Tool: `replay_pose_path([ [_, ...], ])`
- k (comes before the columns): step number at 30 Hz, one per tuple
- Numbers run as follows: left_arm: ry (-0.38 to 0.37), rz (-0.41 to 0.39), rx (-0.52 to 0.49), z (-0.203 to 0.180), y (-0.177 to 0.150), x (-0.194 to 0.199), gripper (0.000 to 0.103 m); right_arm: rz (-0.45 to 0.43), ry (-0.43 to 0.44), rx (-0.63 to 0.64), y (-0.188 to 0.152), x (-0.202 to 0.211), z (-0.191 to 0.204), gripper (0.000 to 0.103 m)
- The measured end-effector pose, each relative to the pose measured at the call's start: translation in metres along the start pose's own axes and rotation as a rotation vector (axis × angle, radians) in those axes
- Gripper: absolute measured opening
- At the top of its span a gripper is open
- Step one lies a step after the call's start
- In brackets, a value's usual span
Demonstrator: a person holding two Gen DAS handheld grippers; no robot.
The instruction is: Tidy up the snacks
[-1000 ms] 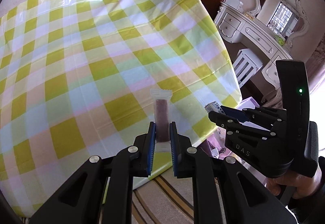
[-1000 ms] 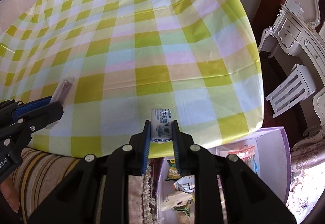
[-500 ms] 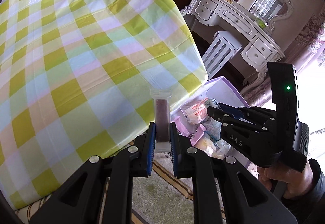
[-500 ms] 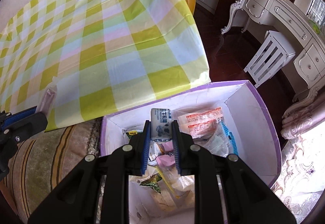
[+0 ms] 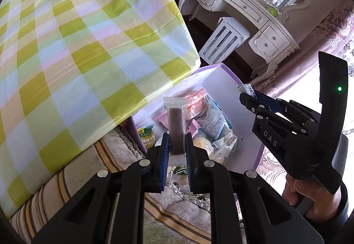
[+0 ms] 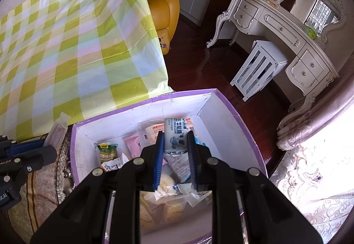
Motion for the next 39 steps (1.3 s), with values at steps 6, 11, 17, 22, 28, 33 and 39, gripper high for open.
replay_pose_path([
  [6, -0.050, 0.029, -0.013, -0.016, -0.005, -0.009, 0.016, -0.040, -0.052, 0.008, -0.004, 0.011, -0.008, 0.021],
  [11, -0.054, 0.019, 0.046, -0.008, -0.010, -0.004, 0.055, -0.055, -0.069, -0.016, -0.006, 0.016, -0.019, 0.042],
  [17, -0.025, 0.012, 0.052, -0.018, -0.027, 0.010, 0.078, -0.058, -0.080, -0.024, -0.016, 0.027, -0.023, 0.068],
  [22, 0.074, 0.012, 0.023, -0.030, -0.049, 0.024, 0.090, -0.031, -0.079, -0.036, -0.034, 0.035, -0.024, 0.075],
  [28, 0.117, 0.023, -0.038, -0.038, -0.057, 0.021, 0.098, -0.005, -0.063, -0.068, -0.053, 0.043, -0.032, 0.076],
  [33, 0.125, 0.017, -0.044, -0.037, -0.057, 0.019, 0.099, 0.006, -0.058, -0.089, -0.057, 0.042, -0.036, 0.076],
  [39, 0.122, 0.016, -0.040, -0.037, -0.056, 0.018, 0.099, 0.015, -0.049, -0.083, -0.060, 0.039, -0.035, 0.076],
])
Point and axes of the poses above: each gripper's, at about its wrist camera, not at the fingertips, and x roughly against the way its jaws point, z to its left, y to its top, the point moved 5 cm from there along -x, roughly the way its jaws point, and after that the axes turned 6 degrees about -x, right-handed, at the moved point
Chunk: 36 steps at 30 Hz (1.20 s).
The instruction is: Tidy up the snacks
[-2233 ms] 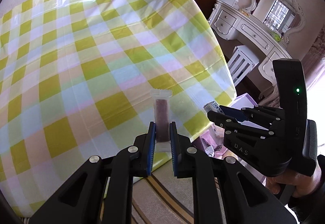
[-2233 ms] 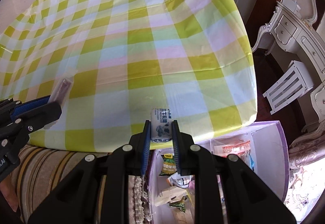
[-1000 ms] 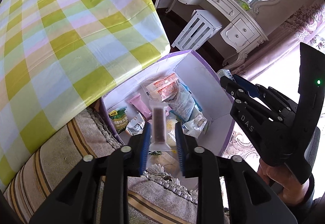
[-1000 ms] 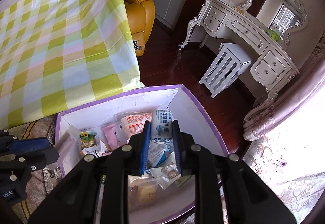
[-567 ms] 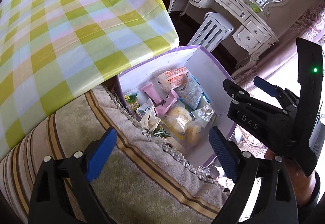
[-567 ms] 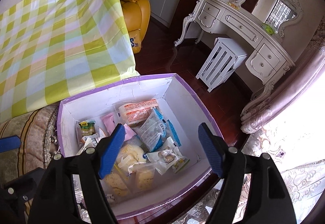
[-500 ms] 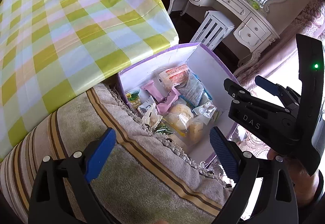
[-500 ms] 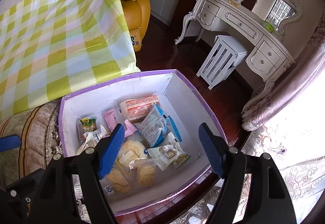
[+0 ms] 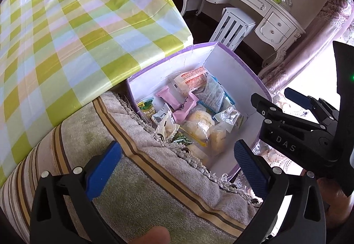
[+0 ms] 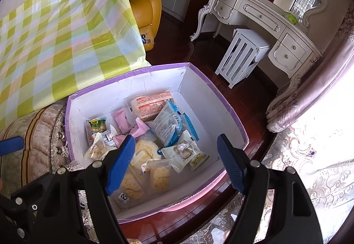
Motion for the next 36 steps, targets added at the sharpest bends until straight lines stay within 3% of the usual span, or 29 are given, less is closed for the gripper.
replay_pose_path([
  [36, 0.017, 0.013, -0.009, -0.0012, 0.0002, -0.0033, 0.099, 0.012, 0.005, 0.001, -0.0029, -0.0022, 0.0025, 0.076],
])
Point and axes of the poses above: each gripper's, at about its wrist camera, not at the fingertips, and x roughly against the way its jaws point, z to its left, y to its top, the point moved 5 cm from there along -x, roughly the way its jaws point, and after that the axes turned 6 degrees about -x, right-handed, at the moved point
